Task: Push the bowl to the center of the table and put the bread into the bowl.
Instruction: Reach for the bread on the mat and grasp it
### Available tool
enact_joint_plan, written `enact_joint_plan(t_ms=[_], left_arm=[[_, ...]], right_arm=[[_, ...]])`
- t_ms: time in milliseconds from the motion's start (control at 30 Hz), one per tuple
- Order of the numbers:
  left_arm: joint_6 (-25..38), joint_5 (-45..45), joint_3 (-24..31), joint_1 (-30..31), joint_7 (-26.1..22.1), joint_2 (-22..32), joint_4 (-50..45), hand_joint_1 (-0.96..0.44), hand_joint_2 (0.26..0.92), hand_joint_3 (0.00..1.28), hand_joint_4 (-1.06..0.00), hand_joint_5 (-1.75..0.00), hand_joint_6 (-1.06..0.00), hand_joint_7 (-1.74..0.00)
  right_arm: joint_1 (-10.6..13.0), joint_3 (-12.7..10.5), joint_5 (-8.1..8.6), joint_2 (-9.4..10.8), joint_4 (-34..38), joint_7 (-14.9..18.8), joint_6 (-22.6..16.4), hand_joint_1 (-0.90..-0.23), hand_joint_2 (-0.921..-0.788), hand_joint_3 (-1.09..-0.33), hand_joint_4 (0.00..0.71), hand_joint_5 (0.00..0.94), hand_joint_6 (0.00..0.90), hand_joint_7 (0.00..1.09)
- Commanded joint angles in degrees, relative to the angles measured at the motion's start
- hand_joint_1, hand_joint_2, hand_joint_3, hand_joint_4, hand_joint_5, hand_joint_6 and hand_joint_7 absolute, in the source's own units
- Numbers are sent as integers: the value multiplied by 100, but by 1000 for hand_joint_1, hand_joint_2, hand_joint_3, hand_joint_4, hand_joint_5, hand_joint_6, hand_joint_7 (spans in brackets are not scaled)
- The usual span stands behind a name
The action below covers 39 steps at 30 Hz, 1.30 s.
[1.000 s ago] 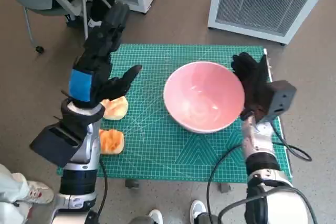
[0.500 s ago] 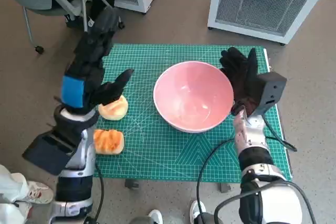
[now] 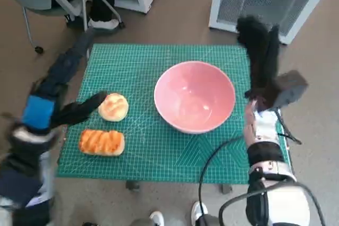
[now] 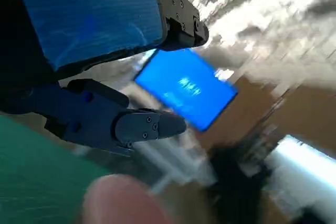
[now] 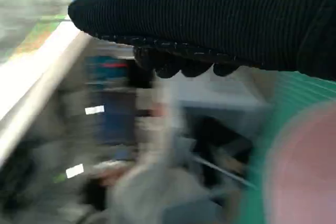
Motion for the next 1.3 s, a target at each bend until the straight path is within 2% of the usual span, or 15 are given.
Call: enact_joint_plan(t_ms=[33,100,233,367,533,700,900,1133,1300], left_arm=[[354,221,248,475,-507,735,-484,-504,921,341,-229,-11,-310,-6],[490,258,302,630,-711,977,-622,-524,921,347,-234,-12,-317,-9],[848,304,328,905,-1010,1293,-931,-539,921,333,-244,-13,-326,-14],[1170,467,294,1173,-1148,1430,-1235,-537,921,298,-260,-16,-339,-20],[1596,760,133,1443,-1308,1535,-1539,-528,921,246,-281,-19,-363,-31],[1867,1068,-94,1562,-1442,1608,-1656,-510,921,178,-315,-24,-394,-46],[2092,1475,-487,1604,-1590,1697,-1600,-499,921,129,-336,-22,-406,-50],[2302,1907,-1086,1323,-1723,1699,-1199,-490,921,90,-370,-26,-411,-53],[2448,2160,-1456,1085,-1736,1632,-852,-467,921,67,-391,-28,-415,-57]], right_arm=[[319,199,159,-32,-895,450,-545,-564,-921,-914,238,19,1,591],[423,275,287,-33,-1278,642,-681,-574,-921,-908,242,21,0,611],[555,421,665,-82,-1816,1117,-781,-578,-921,-884,243,23,-1,629],[716,538,841,-116,-2291,1356,-712,-568,-921,-861,244,25,-1,643],[976,632,812,-134,-2877,1369,-463,-559,-921,-854,247,28,-1,666],[1129,677,776,-133,-3185,1332,-260,-563,-921,-856,249,31,-1,687],[1177,690,829,-122,-3241,1356,-131,-571,-921,-856,254,36,-1,694],[1159,688,1010,-93,-3186,1460,9,-584,-921,-837,253,39,-1,689],[1170,678,1069,-82,-3196,1508,66,-587,-921,-828,250,40,-1,686]])
